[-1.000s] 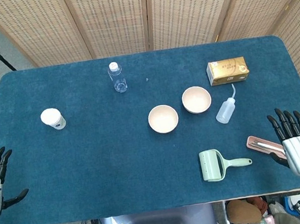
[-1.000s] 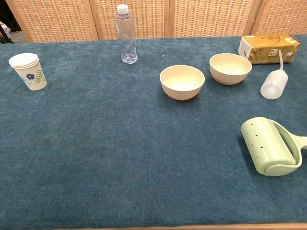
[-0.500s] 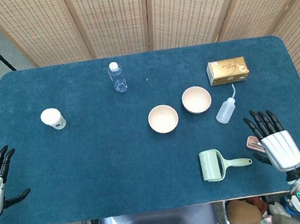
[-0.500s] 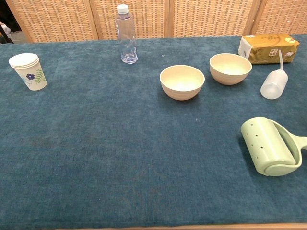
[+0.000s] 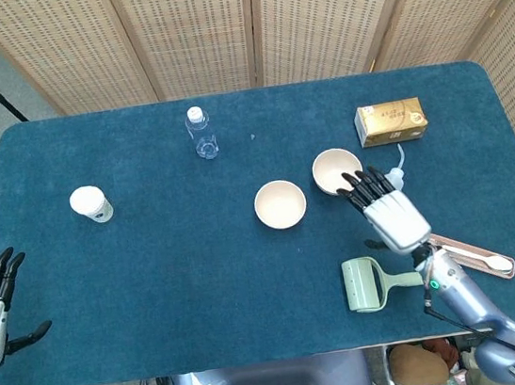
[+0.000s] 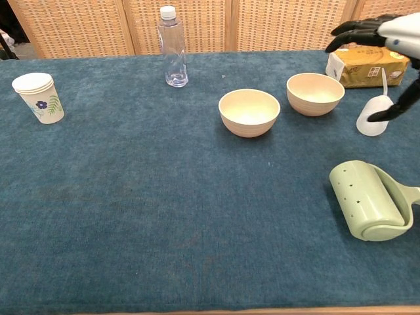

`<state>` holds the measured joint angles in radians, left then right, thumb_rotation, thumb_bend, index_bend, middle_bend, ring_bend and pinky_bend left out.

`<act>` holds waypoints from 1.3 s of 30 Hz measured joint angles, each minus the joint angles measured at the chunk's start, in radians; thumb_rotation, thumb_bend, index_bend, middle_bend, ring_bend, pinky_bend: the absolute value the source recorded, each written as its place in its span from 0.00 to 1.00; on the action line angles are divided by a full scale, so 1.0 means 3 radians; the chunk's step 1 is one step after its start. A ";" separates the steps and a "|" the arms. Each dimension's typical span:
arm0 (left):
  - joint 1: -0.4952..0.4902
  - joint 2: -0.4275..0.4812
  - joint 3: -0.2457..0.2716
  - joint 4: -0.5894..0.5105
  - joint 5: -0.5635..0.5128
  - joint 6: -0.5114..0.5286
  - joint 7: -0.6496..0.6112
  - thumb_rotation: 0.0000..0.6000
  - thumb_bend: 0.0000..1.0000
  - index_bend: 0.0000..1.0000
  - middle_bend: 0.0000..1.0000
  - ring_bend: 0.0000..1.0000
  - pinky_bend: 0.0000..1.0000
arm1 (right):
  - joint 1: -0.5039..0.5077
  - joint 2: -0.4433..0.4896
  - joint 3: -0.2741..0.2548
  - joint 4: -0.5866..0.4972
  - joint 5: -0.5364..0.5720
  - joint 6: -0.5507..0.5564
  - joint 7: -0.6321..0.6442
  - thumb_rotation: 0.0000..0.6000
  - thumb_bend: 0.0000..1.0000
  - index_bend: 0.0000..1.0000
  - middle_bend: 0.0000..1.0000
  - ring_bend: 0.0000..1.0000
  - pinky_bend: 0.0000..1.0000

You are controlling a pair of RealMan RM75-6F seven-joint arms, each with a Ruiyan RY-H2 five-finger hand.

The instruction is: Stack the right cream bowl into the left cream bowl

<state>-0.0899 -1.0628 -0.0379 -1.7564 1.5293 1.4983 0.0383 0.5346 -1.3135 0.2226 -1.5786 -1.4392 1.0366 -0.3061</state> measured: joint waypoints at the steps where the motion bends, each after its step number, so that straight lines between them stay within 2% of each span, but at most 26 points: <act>1: 0.0000 0.0001 -0.0003 0.0000 -0.0006 -0.0001 0.0000 1.00 0.00 0.00 0.00 0.00 0.00 | 0.0047 -0.0049 0.0024 0.0050 0.0060 -0.0052 -0.0034 1.00 0.00 0.22 0.12 0.02 0.00; 14: -0.0059 -0.0002 -0.0092 0.0008 -0.0268 -0.0140 0.0000 1.00 0.00 0.00 0.00 0.00 0.00 | 0.0532 -0.0688 0.0172 0.1135 0.0445 -0.0416 -0.0129 1.00 0.00 0.27 0.16 0.04 0.00; 27: -0.0118 -0.0040 -0.0147 0.0023 -0.0431 -0.0246 0.0061 1.00 0.00 0.00 0.00 0.00 0.00 | 0.0811 -0.1079 0.0100 0.2099 0.0540 -0.0680 0.0098 1.00 0.00 0.38 0.27 0.09 0.00; 30: -0.0135 -0.0050 -0.0157 0.0031 -0.0470 -0.0277 0.0076 1.00 0.00 0.00 0.00 0.00 0.00 | 0.0855 -0.1170 0.0065 0.2313 0.0527 -0.0723 0.0207 1.00 0.06 0.42 0.31 0.11 0.00; 39: -0.0140 -0.0062 -0.0168 0.0057 -0.0518 -0.0290 0.0064 1.00 0.00 0.00 0.00 0.00 0.00 | 0.0932 -0.1384 -0.0054 0.2768 0.0360 -0.0691 0.0650 1.00 0.35 0.56 0.44 0.17 0.00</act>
<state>-0.1321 -1.0814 -0.0885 -1.7392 1.3740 1.4113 0.0574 0.8142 -1.7287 0.2063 -0.7482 -1.3313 0.8291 -0.1110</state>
